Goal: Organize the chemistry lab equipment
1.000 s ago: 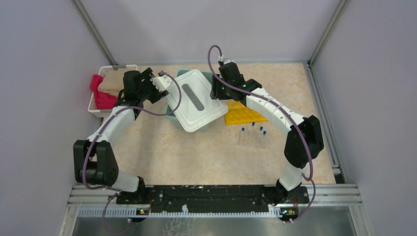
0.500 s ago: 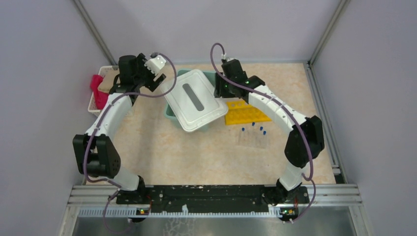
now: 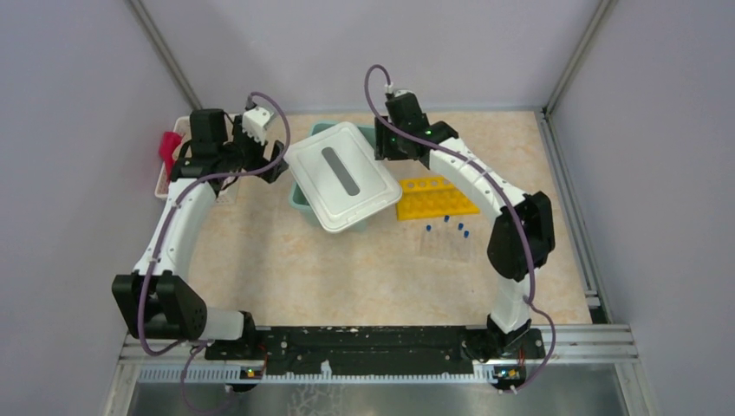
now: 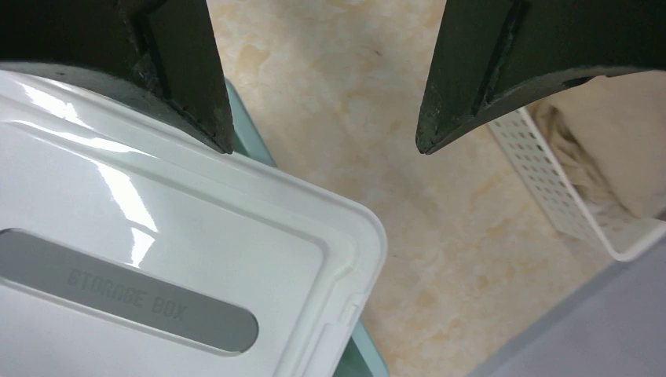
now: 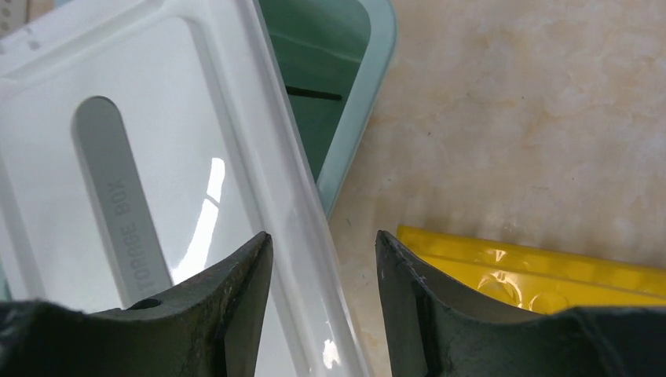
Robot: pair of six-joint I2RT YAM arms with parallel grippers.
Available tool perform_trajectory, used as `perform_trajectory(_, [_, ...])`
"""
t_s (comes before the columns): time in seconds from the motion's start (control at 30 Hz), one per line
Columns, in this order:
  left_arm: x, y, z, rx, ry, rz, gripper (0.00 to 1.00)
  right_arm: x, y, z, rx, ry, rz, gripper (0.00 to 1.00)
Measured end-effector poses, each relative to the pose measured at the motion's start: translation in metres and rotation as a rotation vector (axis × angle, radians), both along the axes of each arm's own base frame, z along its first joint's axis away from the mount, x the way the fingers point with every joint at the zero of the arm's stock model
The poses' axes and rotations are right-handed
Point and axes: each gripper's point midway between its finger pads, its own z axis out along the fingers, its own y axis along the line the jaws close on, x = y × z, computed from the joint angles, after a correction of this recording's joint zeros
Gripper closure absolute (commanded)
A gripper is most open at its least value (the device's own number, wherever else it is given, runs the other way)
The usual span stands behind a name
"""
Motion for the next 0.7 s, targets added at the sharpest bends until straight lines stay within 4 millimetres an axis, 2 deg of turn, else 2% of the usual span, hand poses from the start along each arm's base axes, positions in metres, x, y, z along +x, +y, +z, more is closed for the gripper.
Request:
perform_trajectory(0.17, [-0.013, -0.013, -0.016, -0.1, 0.101, 0.015, 0.14, 0.002, 0.003, -0.035, -0.039, 0.071, 0.006, 0.51])
perform_trajectory(0.47, [-0.017, -0.022, -0.039, -0.14, 0.192, 0.037, 0.16, 0.001, 0.005, -0.036, -0.033, 0.076, 0.016, 0.53])
perform_trajectory(0.7, [-0.015, -0.031, -0.052, -0.136, 0.228, 0.02, 0.16, -0.002, 0.011, -0.036, -0.006, 0.093, 0.032, 0.76])
